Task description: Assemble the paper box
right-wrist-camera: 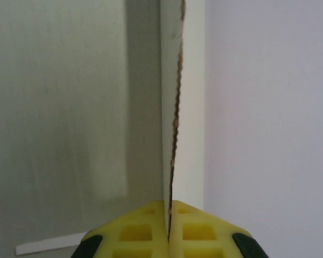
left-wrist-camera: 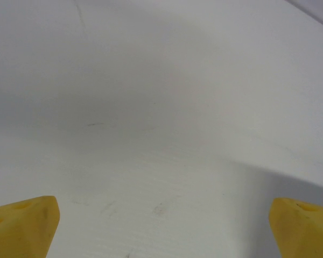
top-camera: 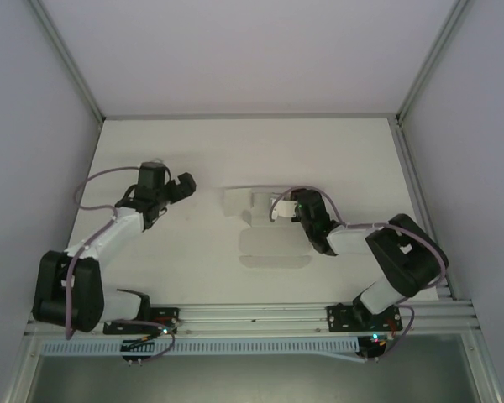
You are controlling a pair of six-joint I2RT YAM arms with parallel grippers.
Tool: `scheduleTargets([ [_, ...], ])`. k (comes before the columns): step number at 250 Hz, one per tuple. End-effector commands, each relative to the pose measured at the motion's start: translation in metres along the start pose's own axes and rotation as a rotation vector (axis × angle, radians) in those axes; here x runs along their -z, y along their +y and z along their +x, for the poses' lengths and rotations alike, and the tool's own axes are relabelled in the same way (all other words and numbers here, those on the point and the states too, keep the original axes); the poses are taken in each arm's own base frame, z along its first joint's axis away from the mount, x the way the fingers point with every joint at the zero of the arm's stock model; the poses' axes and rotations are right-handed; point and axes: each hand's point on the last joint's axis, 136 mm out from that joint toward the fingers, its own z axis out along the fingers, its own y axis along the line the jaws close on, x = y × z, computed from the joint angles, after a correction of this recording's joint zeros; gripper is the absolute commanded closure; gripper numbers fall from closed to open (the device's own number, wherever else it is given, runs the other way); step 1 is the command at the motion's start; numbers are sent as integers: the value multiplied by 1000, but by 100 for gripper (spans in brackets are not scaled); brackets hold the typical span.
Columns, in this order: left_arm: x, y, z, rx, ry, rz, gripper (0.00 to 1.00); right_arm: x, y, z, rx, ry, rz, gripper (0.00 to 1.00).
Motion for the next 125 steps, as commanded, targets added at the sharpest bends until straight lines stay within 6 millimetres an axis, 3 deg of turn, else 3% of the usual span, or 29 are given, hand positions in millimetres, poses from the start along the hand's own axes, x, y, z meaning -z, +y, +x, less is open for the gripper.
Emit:
scheduleTargets([
  [1, -15, -22, -11, -39, 5, 78, 0, 2, -25, -4, -22, -2, 112, 100],
  [44, -33, -29, 0, -88, 45, 118, 0, 10, -29, -11, -99, -50, 83, 100],
  [125, -52, -101, 35, -339, 86, 355, 3, 10, -28, -11, -115, -48, 59, 100],
])
